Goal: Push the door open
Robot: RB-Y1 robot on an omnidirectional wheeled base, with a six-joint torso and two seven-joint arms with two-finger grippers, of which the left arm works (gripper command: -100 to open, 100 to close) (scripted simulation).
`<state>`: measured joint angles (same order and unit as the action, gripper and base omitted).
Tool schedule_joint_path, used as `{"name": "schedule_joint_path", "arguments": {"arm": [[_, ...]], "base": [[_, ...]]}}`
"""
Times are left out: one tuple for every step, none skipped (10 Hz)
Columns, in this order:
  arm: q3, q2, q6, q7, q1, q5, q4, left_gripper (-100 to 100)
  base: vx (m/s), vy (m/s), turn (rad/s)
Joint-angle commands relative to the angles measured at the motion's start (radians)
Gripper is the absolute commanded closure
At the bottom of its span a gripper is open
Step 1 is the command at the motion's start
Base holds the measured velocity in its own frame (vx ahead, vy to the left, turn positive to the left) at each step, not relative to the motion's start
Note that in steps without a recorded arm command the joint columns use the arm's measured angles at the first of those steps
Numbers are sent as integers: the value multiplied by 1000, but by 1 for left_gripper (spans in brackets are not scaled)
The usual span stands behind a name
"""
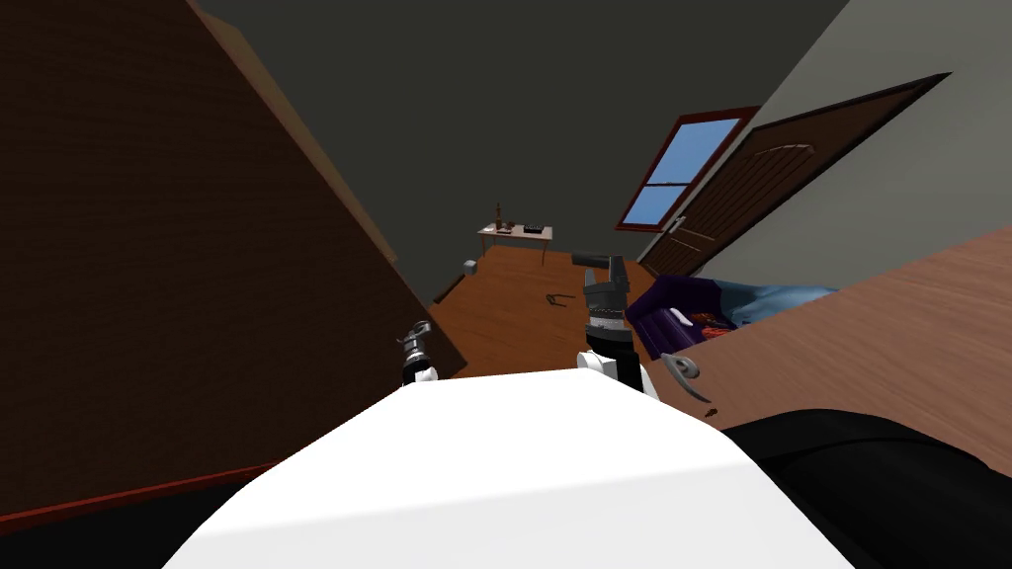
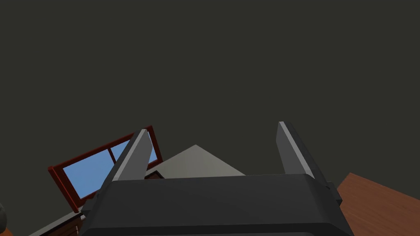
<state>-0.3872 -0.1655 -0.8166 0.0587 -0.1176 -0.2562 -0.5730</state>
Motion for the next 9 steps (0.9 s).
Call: {"name": "schedule_joint_path", "arguments": {"arm": [[-19, -11, 4, 4, 6, -10, -11, 100], [-27, -12, 4, 7, 6, -15, -9, 100], [-33, -13, 3, 10, 7, -19, -8, 100], [-33, -13, 3, 10, 7, -19, -8, 100], [-44, -15, 3, 14, 7, -25, -7, 100], [-48, -15, 2, 16, 7, -28, -6, 100], [-45, -15, 0, 13, 8, -26, 4, 100], [-63, -19, -1, 20, 11, -37, 4, 100], [-72, -21, -2, 24, 12, -43, 5, 100]], "base": [[189, -25, 42], [179, -29, 64], [185, -8, 53], [120, -9, 19], [137, -20, 30], [179, -12, 47], [77, 2, 31], [129, 11, 36], [219, 11, 44]]}}
